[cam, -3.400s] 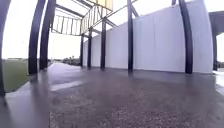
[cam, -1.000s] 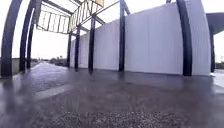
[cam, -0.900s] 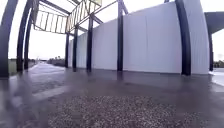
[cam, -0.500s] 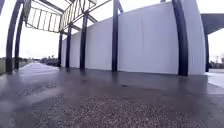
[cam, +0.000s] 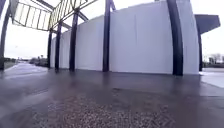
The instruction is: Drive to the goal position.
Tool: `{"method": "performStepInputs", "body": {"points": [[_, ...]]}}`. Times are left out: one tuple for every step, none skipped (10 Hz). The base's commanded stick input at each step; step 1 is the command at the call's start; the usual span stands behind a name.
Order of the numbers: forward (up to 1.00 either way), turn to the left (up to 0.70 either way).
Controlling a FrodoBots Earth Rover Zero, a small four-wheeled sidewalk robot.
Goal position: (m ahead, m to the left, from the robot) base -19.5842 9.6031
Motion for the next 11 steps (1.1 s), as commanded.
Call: {"method": "performStepInputs", "body": {"points": [[0.70,-0.27],[0.70,-0.27],[0.70,-0.27],[0.70,-0.27],[0.70,-0.27],[0.70,-0.27],[0.70,-0.27],[0.70,-0.27],[0.70,-0.27],[0.70,-0.27],[0.70,-0.27]]}}
